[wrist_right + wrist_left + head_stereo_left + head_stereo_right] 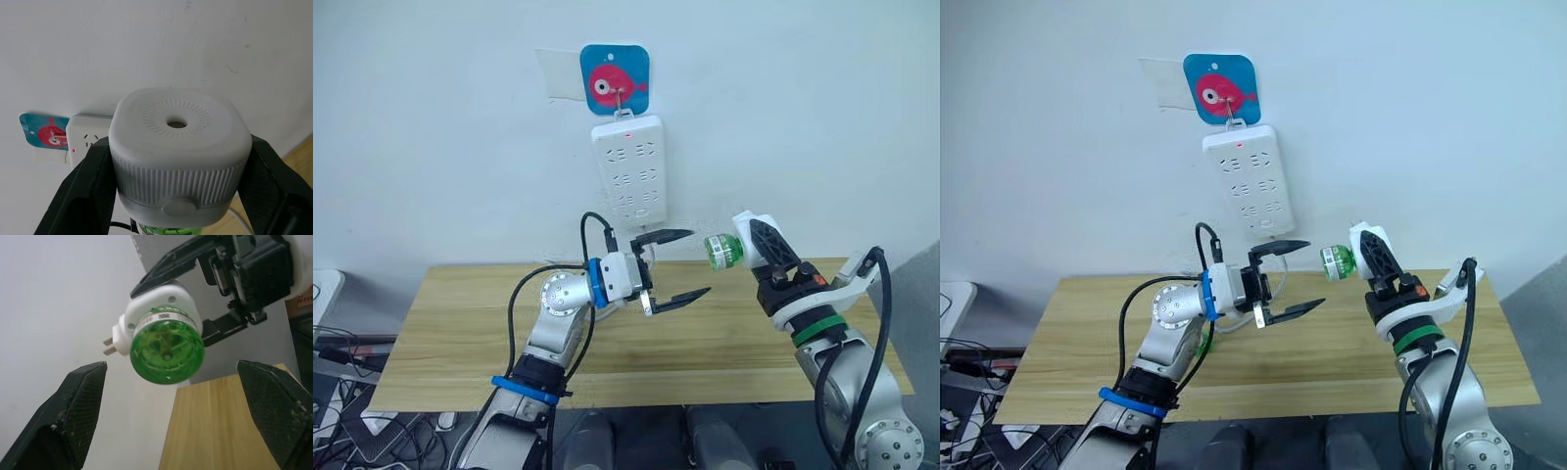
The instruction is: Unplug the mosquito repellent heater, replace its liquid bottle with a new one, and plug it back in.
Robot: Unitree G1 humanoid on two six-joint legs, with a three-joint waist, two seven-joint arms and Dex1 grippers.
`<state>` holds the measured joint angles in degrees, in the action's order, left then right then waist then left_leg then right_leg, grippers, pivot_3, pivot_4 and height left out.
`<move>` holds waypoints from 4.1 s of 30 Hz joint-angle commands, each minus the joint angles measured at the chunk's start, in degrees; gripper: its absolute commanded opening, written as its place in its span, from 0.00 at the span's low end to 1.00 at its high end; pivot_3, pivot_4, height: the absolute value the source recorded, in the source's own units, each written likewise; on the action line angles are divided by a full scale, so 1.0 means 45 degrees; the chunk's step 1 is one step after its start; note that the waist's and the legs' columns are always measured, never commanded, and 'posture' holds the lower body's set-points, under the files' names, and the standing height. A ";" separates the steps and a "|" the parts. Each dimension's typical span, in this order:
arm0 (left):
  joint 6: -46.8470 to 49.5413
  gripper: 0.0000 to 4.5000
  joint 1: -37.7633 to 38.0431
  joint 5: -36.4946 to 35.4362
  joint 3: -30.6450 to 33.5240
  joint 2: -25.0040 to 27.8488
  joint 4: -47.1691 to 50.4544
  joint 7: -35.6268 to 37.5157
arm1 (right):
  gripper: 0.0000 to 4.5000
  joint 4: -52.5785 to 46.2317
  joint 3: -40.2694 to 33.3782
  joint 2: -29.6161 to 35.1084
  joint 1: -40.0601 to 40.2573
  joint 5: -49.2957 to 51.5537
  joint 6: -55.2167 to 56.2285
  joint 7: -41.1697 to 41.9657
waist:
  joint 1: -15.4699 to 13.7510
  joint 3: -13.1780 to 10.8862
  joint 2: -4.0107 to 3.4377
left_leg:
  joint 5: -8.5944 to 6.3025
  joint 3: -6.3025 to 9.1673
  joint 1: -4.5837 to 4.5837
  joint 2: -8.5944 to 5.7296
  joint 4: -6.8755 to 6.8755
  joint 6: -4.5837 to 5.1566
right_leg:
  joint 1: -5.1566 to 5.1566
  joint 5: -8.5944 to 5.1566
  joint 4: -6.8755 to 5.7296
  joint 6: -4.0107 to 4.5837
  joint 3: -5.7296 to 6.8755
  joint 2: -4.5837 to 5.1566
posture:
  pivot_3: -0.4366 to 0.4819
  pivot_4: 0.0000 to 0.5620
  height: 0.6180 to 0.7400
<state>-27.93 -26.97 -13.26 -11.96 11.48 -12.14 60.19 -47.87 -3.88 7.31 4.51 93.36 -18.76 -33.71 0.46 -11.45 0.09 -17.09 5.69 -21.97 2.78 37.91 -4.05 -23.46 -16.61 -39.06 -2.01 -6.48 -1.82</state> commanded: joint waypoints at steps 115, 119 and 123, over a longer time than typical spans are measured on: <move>-0.4367 0.49 -0.2324 -0.1085 -0.0885 -0.0788 -0.3504 0.4819 | 0.80 0.8999 -0.1331 1.1531 -0.3677 0.4364 -1.2383 1.2734 | -0.0424 -0.0006 0.0007 | 0.0054 0.0132 -0.0005 -0.0045 0.0031 0.0089 | 0.0078 0.0023 -0.0006 0.0012 0.0162 0.0048 | 0.59 0.34 1.00; -0.4456 0.49 -0.2410 -0.1025 -0.0912 -0.0773 -0.3632 0.4760 | 0.69 0.8937 -0.1310 1.1721 -0.3580 0.4364 -1.2424 1.2944 | -0.0422 -0.0006 0.0008 | 0.0054 0.0132 -0.0005 -0.0045 0.0031 0.0089 | 0.0078 0.0023 -0.0005 0.0012 0.0161 0.0048 | 0.59 0.34 1.00; -0.4394 0.49 -0.2353 -0.0987 -0.0998 -0.0733 -0.3548 0.4710 | 0.69 0.8796 -0.1332 1.1637 -0.3488 0.4364 -1.2211 1.2826 | -0.0420 -0.0006 0.0008 | 0.0054 0.0133 -0.0005 -0.0045 0.0029 0.0089 | 0.0078 0.0023 -0.0005 0.0012 0.0163 0.0048 | 0.59 0.34 1.00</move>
<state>-47.91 -36.75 -18.41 -16.04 8.16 -28.40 82.73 -5.41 -8.99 59.57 -11.25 111.35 -73.16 22.52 -1.44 -11.48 0.13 -16.85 6.29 -21.99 2.58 38.04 -3.64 -23.10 -16.51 -39.08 -1.96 -5.75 -1.61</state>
